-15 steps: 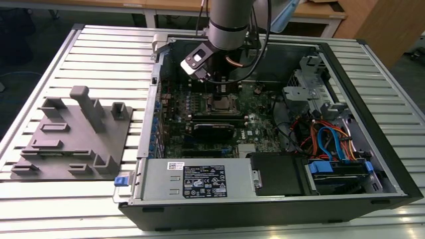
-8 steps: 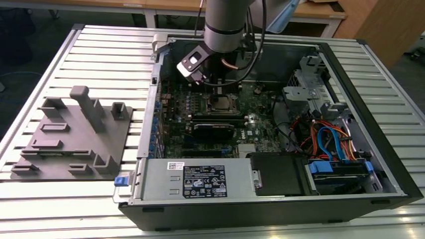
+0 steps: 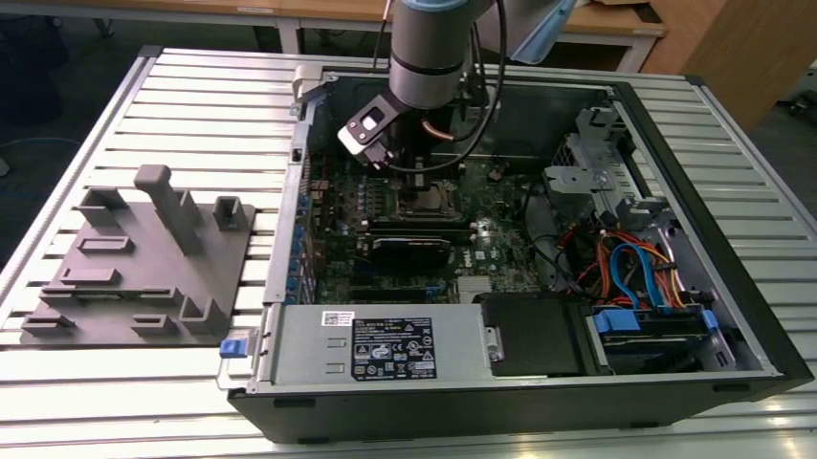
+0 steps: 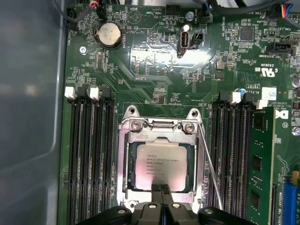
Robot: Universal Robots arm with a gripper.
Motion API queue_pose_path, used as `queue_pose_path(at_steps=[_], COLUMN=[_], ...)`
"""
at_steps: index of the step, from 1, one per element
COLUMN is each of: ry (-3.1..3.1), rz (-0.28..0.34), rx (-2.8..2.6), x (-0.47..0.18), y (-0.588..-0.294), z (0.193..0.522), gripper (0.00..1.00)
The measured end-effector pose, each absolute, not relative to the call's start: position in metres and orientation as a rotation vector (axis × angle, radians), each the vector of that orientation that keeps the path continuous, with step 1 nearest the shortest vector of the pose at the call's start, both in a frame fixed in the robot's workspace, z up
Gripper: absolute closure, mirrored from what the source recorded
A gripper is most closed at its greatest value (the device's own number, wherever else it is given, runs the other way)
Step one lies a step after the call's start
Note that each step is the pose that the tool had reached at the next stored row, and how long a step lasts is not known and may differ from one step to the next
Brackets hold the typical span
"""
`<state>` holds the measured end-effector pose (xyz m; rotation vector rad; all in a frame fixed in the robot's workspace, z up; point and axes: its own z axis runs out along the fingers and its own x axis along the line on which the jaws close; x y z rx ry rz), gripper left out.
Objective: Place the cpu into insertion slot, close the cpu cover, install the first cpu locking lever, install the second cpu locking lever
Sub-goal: 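Close the cpu cover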
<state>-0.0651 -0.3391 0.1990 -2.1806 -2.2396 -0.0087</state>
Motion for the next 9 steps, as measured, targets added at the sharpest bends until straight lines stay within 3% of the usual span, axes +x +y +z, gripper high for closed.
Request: queue_pose_path(at_steps=[9], ry=[-2.239], rz=[-0.010], rx=[-2.181], x=[-0.0665], y=[-0.3390], z=[0.2040], gripper=[0.90])
